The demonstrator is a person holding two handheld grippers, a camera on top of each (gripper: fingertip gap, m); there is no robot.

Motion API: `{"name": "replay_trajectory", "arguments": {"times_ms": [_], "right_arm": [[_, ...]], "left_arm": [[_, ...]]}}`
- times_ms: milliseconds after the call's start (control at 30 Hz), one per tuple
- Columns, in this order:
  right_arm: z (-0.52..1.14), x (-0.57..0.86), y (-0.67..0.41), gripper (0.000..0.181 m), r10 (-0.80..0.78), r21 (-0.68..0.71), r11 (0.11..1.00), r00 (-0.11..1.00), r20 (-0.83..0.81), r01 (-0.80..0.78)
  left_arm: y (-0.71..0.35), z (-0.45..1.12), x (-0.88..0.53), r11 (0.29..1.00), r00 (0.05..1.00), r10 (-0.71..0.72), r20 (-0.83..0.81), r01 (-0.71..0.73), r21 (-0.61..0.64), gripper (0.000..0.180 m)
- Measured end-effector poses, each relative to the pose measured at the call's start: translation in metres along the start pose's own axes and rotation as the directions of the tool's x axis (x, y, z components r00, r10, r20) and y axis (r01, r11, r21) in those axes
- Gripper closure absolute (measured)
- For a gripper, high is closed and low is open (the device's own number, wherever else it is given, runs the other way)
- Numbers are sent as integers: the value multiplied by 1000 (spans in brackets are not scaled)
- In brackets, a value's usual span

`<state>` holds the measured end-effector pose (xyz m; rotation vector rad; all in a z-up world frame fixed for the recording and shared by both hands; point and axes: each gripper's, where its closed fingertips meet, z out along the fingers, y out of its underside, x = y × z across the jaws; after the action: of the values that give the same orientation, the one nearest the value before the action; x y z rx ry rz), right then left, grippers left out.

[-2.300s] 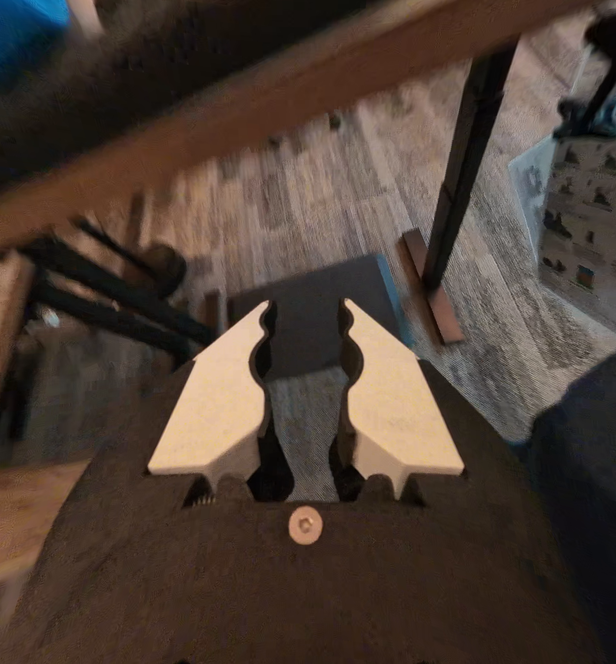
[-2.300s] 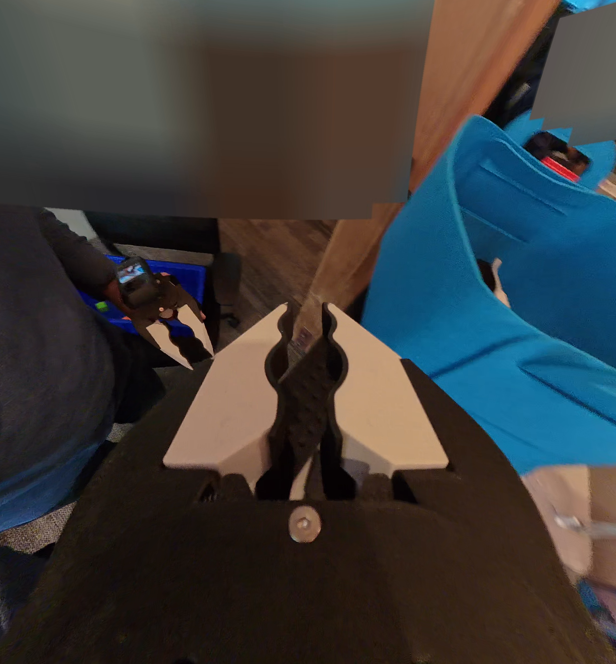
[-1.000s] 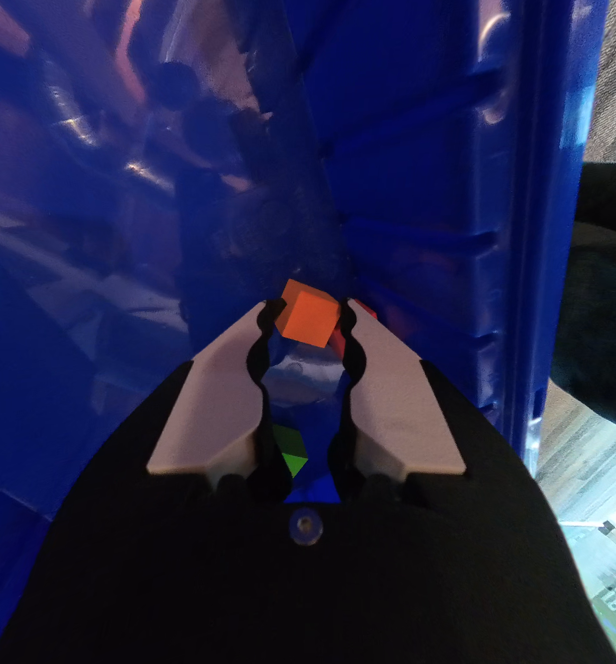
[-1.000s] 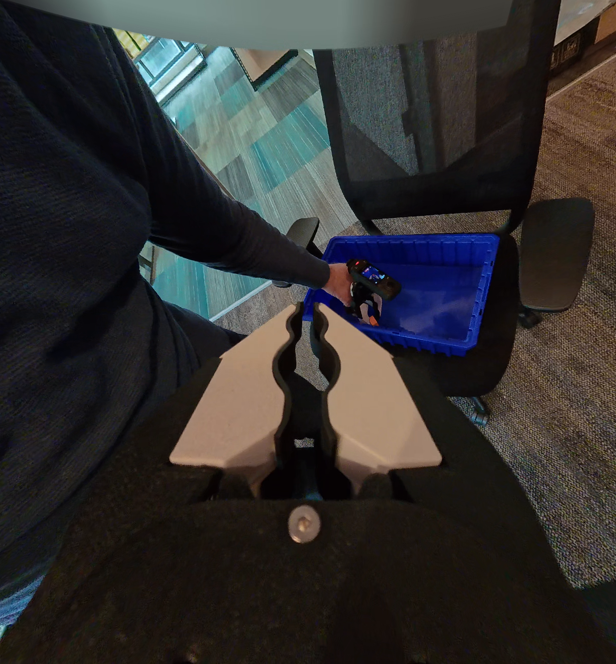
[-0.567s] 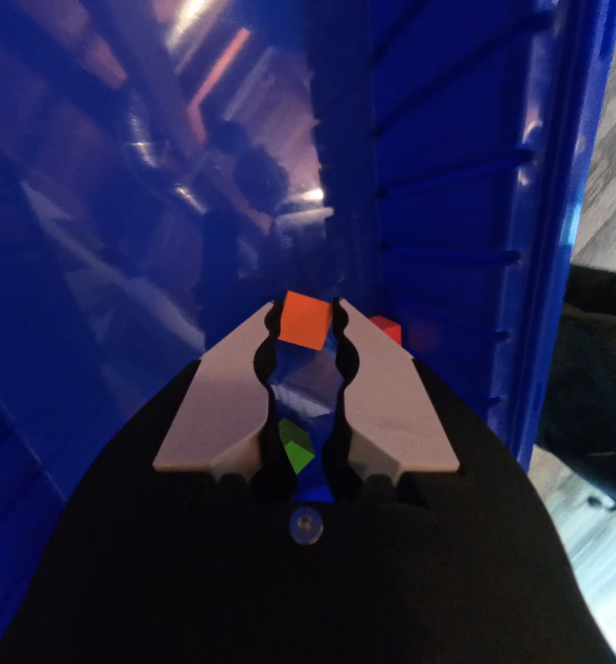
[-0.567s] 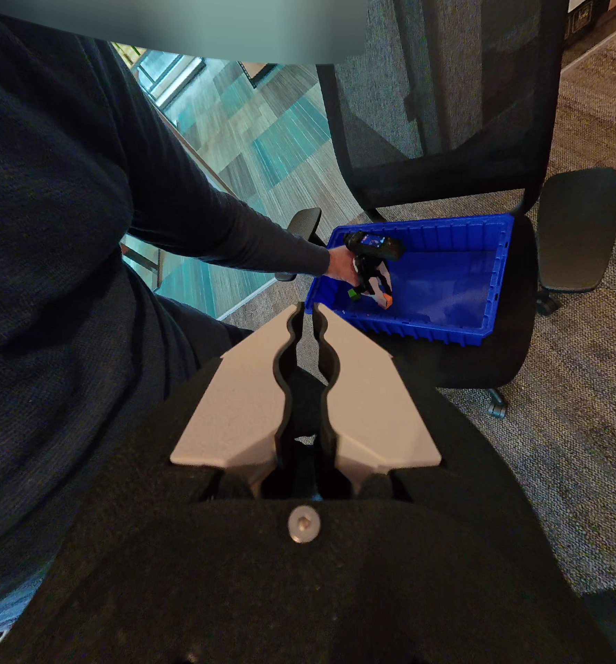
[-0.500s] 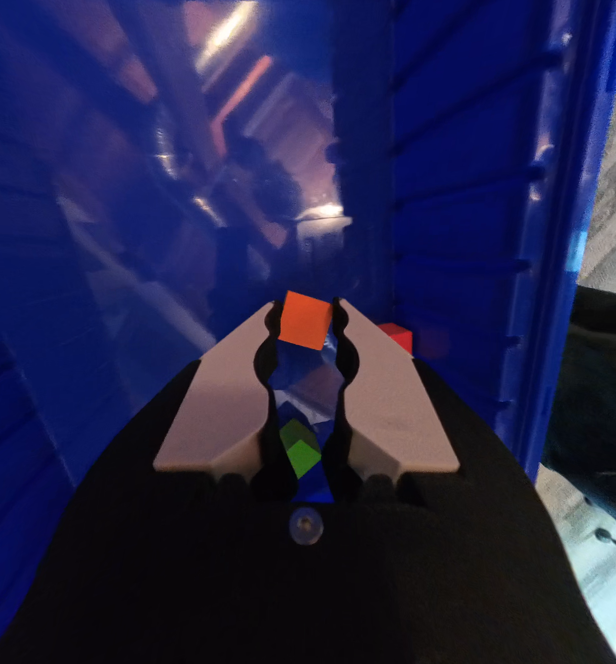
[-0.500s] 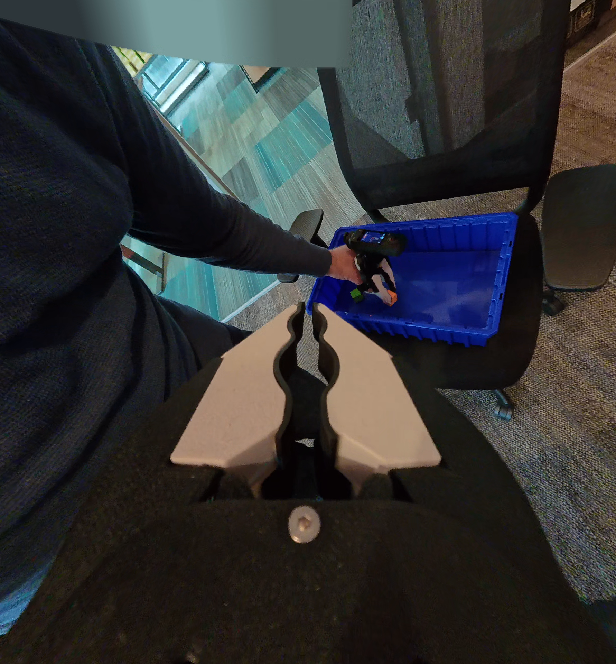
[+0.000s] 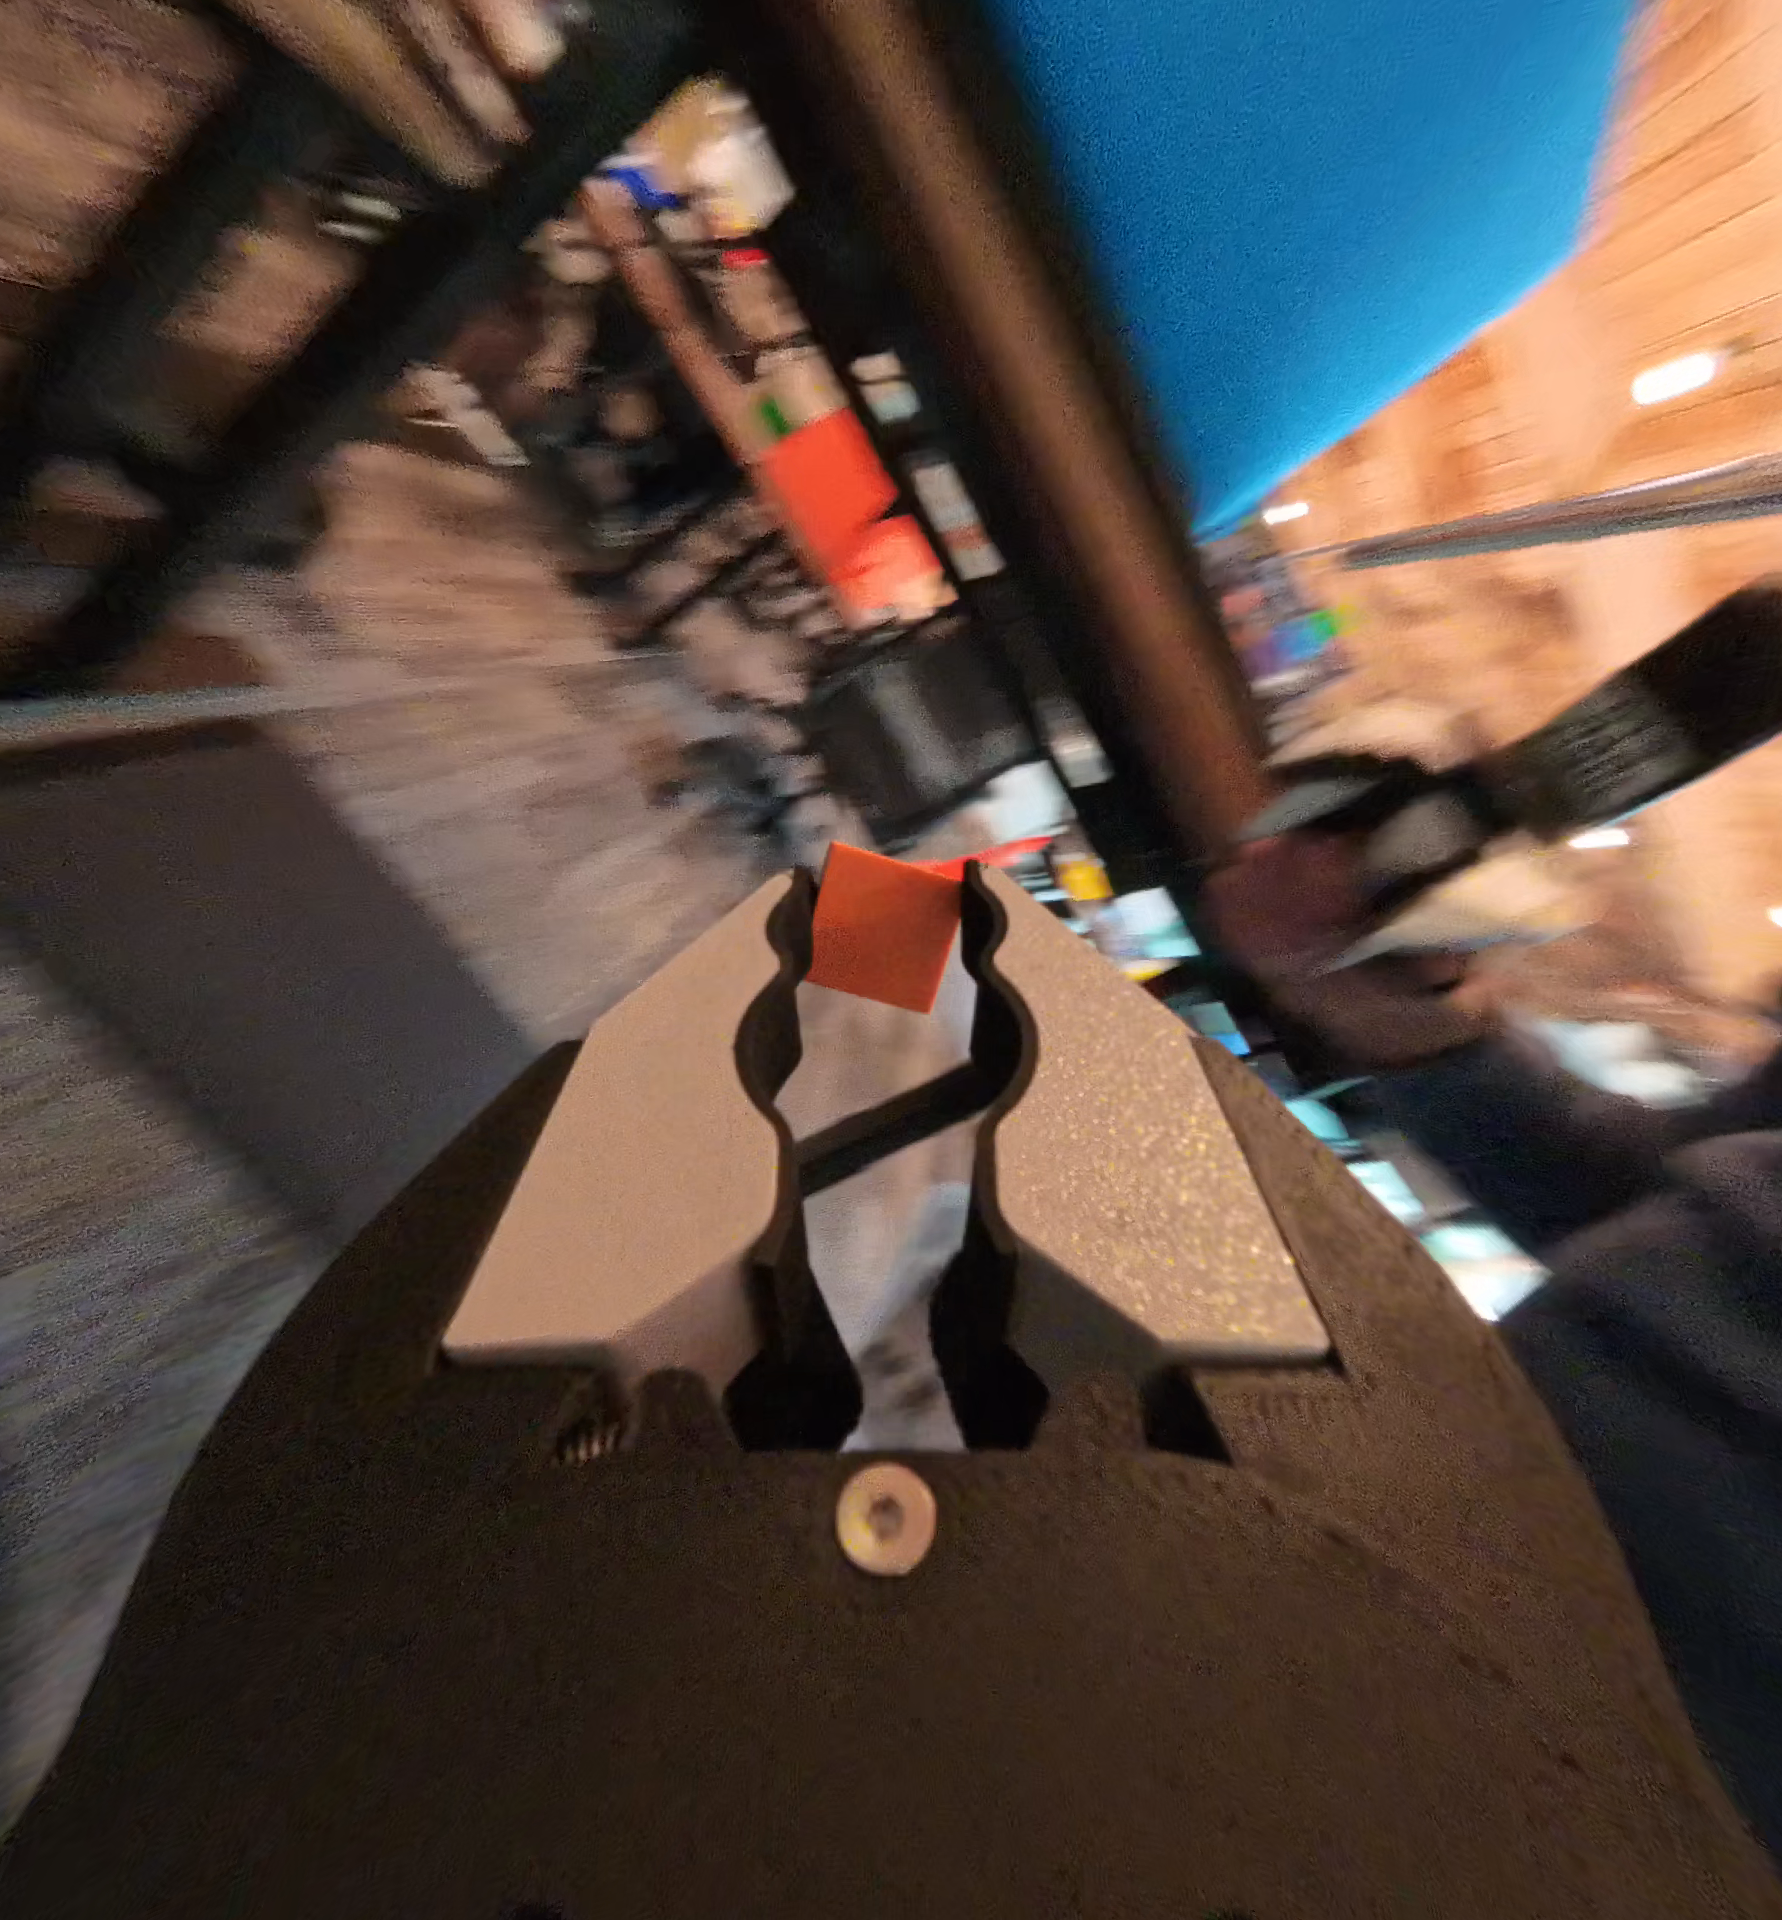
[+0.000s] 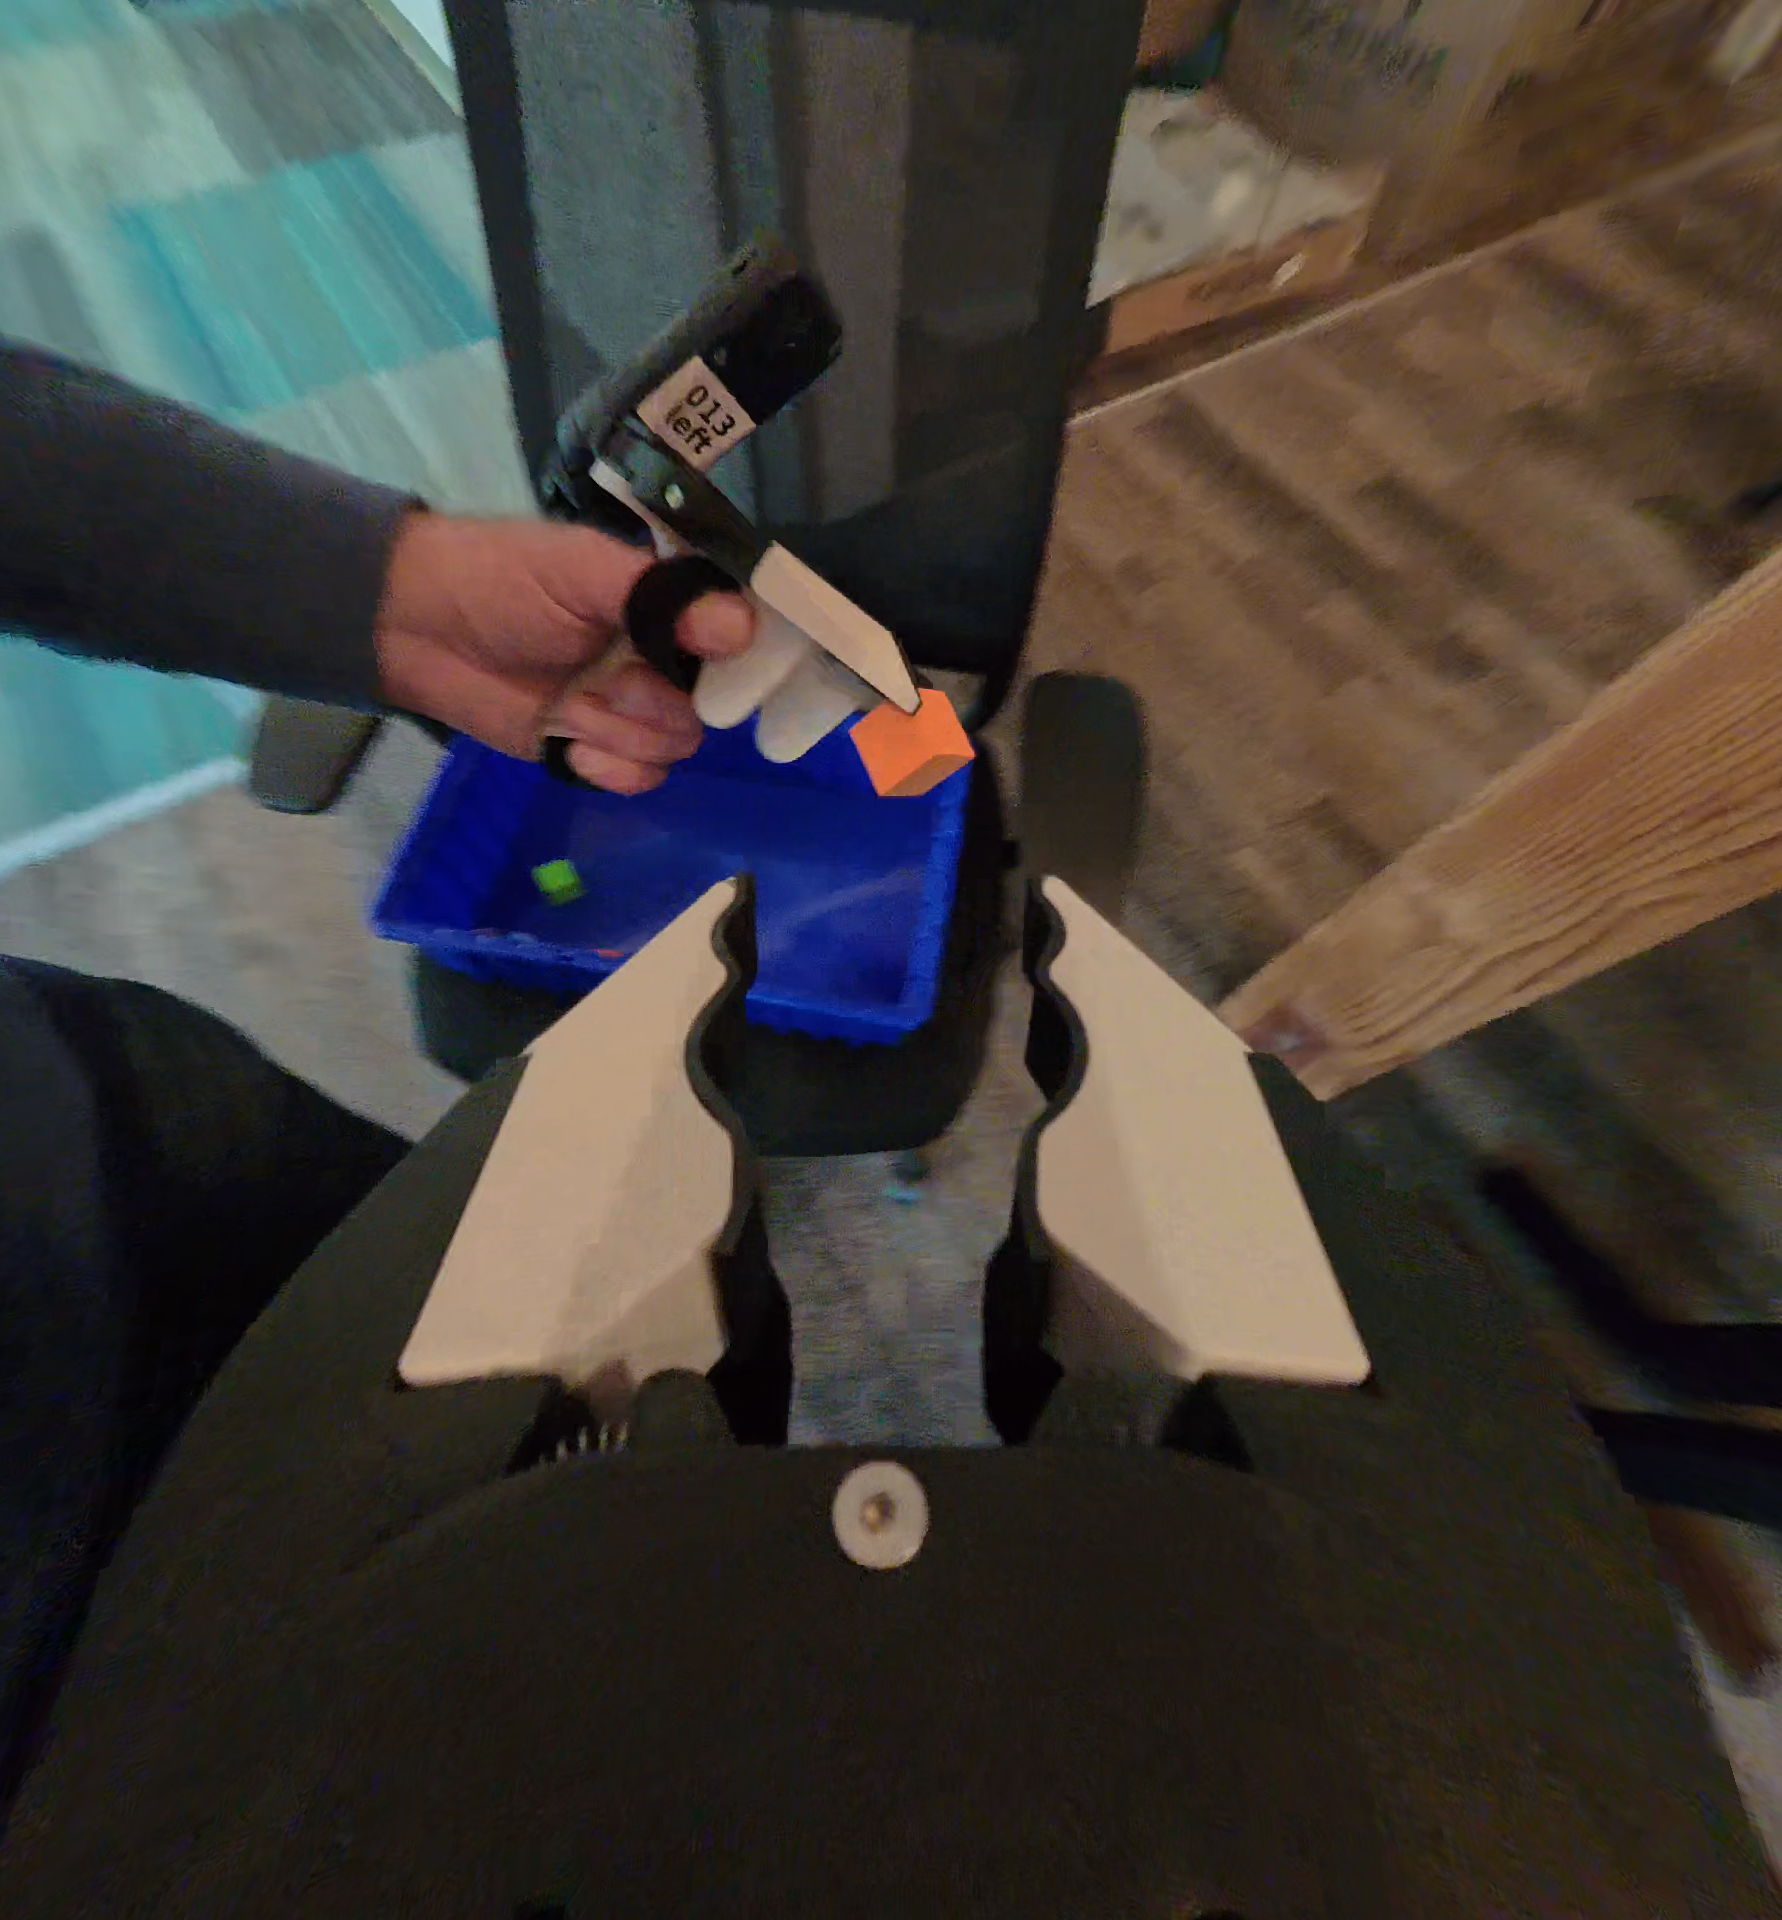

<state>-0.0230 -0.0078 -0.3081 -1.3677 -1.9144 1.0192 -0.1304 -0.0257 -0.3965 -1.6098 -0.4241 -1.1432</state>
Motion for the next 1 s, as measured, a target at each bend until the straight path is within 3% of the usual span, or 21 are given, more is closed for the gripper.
{"name": "replay_trajectory", "arguments": {"times_ms": [133, 300, 567, 767, 1000], "right_arm": [[-25, 16, -24, 120, -156, 17, 987, 977, -148, 160], [-82, 27, -33, 136, -261, -14, 964, 931, -254, 267], [-182, 32, -44, 145, -326, -75, 940, 808, -491, 333], [-236, 27, -37, 154, -326, -176, 945, 777, -538, 275], [-319, 37, -50, 154, -173, -179, 980, 804, -568, 85]], "left_arm": [[-21, 69, 117, 987, 924, -162, -346, 155, -46, 154], [-20, 123, 196, 924, 747, -380, -546, 335, -185, 154], [4, 189, 265, 829, 564, -559, -608, 368, -420, 154], [25, 221, 314, 742, 439, -668, -601, 327, -585, 154], [21, 267, 366, 760, 379, -647, -662, 260, -595, 157]]}}
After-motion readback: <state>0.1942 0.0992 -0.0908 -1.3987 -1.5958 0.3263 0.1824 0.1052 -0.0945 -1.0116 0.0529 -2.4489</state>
